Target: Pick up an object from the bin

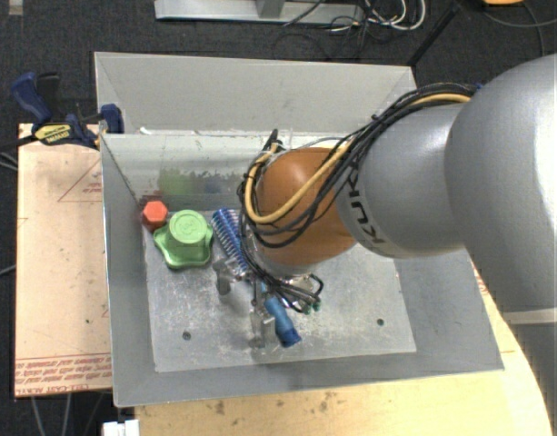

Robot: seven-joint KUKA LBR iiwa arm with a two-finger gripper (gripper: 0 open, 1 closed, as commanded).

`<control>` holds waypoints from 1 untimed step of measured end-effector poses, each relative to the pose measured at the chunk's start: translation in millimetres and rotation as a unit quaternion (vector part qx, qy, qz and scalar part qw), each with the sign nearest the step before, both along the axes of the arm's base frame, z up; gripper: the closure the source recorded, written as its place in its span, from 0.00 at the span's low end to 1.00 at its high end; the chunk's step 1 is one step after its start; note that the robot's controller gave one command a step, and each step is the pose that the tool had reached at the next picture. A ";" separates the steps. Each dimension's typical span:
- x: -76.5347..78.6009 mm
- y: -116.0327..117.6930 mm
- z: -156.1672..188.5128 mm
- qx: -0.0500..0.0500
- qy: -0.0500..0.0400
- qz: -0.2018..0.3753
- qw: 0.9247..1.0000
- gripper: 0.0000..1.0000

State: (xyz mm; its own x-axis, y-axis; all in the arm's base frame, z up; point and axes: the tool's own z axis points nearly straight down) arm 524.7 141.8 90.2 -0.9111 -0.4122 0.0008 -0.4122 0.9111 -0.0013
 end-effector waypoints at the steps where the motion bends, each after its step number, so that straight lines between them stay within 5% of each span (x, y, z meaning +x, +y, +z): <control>1: 0.0 3.0 0.3 0.002 0.000 0.001 1.000 1.00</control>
Offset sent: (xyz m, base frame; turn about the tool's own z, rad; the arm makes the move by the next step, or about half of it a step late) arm 0.0000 0.0000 0.0000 0.0000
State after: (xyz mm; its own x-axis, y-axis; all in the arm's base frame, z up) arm 524.7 144.8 90.4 -0.9099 -0.4148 -0.0011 -0.4148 0.9099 0.0013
